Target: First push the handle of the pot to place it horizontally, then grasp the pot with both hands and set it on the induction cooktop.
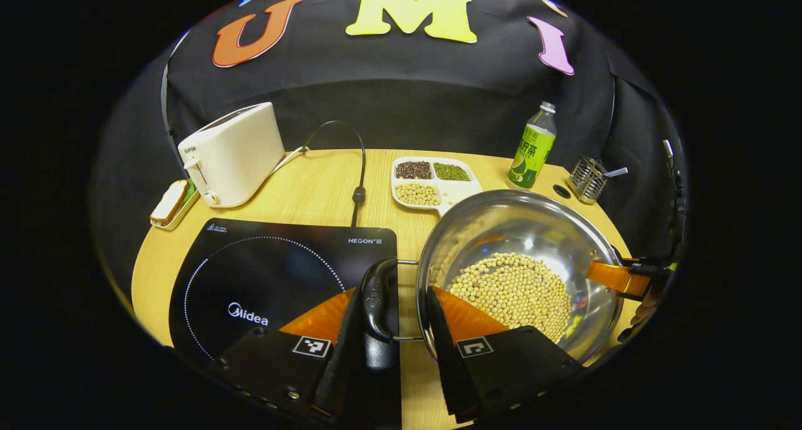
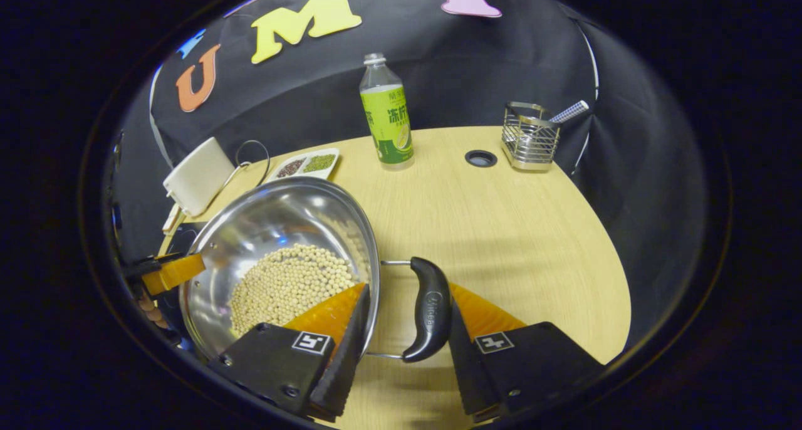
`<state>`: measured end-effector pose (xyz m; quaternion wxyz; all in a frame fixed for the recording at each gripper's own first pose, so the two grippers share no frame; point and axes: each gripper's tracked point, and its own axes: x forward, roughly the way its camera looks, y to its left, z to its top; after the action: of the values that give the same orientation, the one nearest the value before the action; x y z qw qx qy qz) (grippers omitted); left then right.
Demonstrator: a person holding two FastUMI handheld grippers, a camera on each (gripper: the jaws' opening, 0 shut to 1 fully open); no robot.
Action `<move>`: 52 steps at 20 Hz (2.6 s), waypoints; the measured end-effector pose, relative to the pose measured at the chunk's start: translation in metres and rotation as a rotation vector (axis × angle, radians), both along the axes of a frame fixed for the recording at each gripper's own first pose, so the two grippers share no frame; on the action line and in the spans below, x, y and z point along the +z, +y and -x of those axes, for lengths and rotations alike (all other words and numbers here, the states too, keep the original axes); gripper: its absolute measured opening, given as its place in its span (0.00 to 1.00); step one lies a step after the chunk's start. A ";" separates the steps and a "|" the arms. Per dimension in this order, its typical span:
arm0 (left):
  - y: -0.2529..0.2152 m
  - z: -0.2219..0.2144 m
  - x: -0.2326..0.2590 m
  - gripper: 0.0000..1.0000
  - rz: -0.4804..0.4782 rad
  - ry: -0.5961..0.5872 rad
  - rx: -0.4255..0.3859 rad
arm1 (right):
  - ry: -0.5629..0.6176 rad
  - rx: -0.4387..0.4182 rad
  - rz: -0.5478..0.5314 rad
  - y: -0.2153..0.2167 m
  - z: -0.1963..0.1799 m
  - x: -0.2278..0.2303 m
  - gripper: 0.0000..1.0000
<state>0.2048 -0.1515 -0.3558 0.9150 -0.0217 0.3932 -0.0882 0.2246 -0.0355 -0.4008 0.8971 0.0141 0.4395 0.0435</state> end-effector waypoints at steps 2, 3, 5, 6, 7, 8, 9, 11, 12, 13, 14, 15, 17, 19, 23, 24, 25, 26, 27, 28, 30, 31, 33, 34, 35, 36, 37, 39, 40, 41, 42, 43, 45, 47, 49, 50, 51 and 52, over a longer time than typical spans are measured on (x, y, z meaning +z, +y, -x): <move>0.000 0.005 0.002 0.65 0.010 0.013 0.015 | 0.019 -0.017 0.022 -0.001 0.006 0.002 0.65; 0.000 0.009 0.002 0.55 0.005 0.020 0.011 | 0.020 -0.015 0.028 -0.001 0.009 0.004 0.65; -0.002 0.016 0.004 0.55 0.018 0.029 0.009 | 0.008 -0.027 0.022 -0.005 0.015 0.012 0.64; -0.004 0.020 0.004 0.46 0.026 0.029 0.008 | 0.002 -0.032 0.022 -0.007 0.018 0.016 0.63; -0.006 0.022 0.005 0.55 0.031 0.029 0.006 | -0.001 -0.035 0.026 -0.009 0.021 0.019 0.63; -0.007 0.025 0.006 0.55 0.035 0.029 0.004 | -0.001 -0.040 0.028 -0.011 0.024 0.021 0.63; -0.008 0.028 0.008 0.55 0.037 0.029 0.001 | 0.001 -0.042 0.031 -0.013 0.028 0.024 0.62; -0.009 0.033 0.017 0.55 0.033 0.009 0.000 | -0.003 -0.046 0.021 -0.015 0.033 0.030 0.63; -0.009 0.035 0.022 0.55 0.030 -0.004 0.000 | -0.006 -0.048 0.012 -0.016 0.037 0.033 0.63; -0.010 0.037 0.027 0.55 0.028 -0.015 -0.001 | -0.010 -0.050 0.006 -0.017 0.040 0.036 0.63; -0.011 0.041 0.032 0.55 0.024 -0.024 -0.005 | -0.016 -0.053 0.000 -0.019 0.045 0.040 0.63; -0.012 0.045 0.037 0.55 0.019 -0.034 -0.013 | -0.019 -0.055 -0.001 -0.021 0.050 0.044 0.63; -0.015 0.052 0.047 0.55 0.022 -0.052 -0.025 | -0.025 -0.066 -0.003 -0.024 0.058 0.054 0.63; -0.015 0.060 0.058 0.55 0.035 -0.070 -0.032 | -0.041 -0.072 0.001 -0.027 0.069 0.067 0.62; -0.009 0.074 0.076 0.54 0.053 -0.101 -0.039 | -0.064 -0.073 0.007 -0.024 0.087 0.089 0.62; -0.006 0.076 0.079 0.54 0.058 -0.108 -0.037 | -0.070 -0.069 0.006 -0.022 0.090 0.093 0.63; -0.002 0.079 0.081 0.55 0.060 -0.112 -0.034 | -0.075 -0.067 0.004 -0.019 0.093 0.097 0.62; 0.002 0.082 0.084 0.54 0.062 -0.114 -0.028 | -0.079 -0.062 0.001 -0.015 0.096 0.099 0.63; 0.007 0.084 0.087 0.55 0.061 -0.120 -0.023 | -0.079 -0.057 -0.002 -0.011 0.098 0.100 0.62; 0.013 0.086 0.088 0.55 0.060 -0.125 -0.017 | -0.079 -0.049 -0.005 -0.005 0.099 0.101 0.62; 0.027 0.090 0.094 0.54 0.055 -0.137 0.001 | -0.076 -0.034 -0.017 0.007 0.101 0.103 0.63; 0.033 0.091 0.096 0.55 0.051 -0.143 0.011 | -0.076 -0.026 -0.021 0.014 0.101 0.104 0.63; 0.048 0.092 0.100 0.54 0.045 -0.156 0.035 | -0.077 -0.007 -0.029 0.028 0.101 0.106 0.63; 0.055 0.091 0.101 0.54 0.045 -0.160 0.047 | -0.079 0.004 -0.029 0.035 0.100 0.107 0.63; 0.062 0.091 0.102 0.55 0.047 -0.163 0.061 | -0.080 0.014 -0.030 0.042 0.098 0.108 0.63; 0.068 0.091 0.103 0.54 0.048 -0.165 0.075 | -0.083 0.024 -0.031 0.050 0.097 0.110 0.62; 0.074 0.090 0.105 0.55 0.048 -0.167 0.086 | -0.088 0.033 -0.029 0.056 0.095 0.111 0.62; 0.087 0.089 0.107 0.54 0.045 -0.175 0.105 | -0.093 0.052 -0.029 0.070 0.091 0.113 0.62; 0.092 0.089 0.106 0.54 0.044 -0.176 0.116 | -0.092 0.060 -0.030 0.076 0.089 0.113 0.63; 0.098 0.089 0.107 0.55 0.043 -0.178 0.125 | -0.091 0.068 -0.031 0.083 0.087 0.113 0.63; 0.104 0.088 0.107 0.54 0.041 -0.181 0.133 | -0.091 0.076 -0.031 0.090 0.085 0.114 0.62; 0.110 0.087 0.109 0.55 0.035 -0.185 0.137 | -0.091 0.083 -0.032 0.097 0.084 0.114 0.62; 0.122 0.081 0.109 0.54 0.023 -0.191 0.144 | -0.091 0.094 -0.034 0.110 0.080 0.113 0.62; 0.135 0.077 0.113 0.54 0.016 -0.202 0.158 | -0.088 0.103 -0.042 0.126 0.075 0.113 0.62; 0.149 0.072 0.114 0.54 0.015 -0.208 0.174 | -0.086 0.114 -0.047 0.141 0.071 0.113 0.63; 0.155 0.071 0.114 0.55 0.017 -0.210 0.183 | -0.087 0.121 -0.044 0.149 0.069 0.113 0.63; 0.162 0.069 0.112 0.54 0.020 -0.207 0.191 | -0.090 0.127 -0.039 0.155 0.066 0.114 0.63; 0.167 0.068 0.112 0.54 0.025 -0.200 0.200 | -0.091 0.133 -0.035 0.162 0.064 0.114 0.62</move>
<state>0.1367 0.0151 -0.2440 0.9535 -0.0631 0.2947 -0.0031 0.1605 0.1269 -0.2873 0.9108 -0.0015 0.3976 0.1113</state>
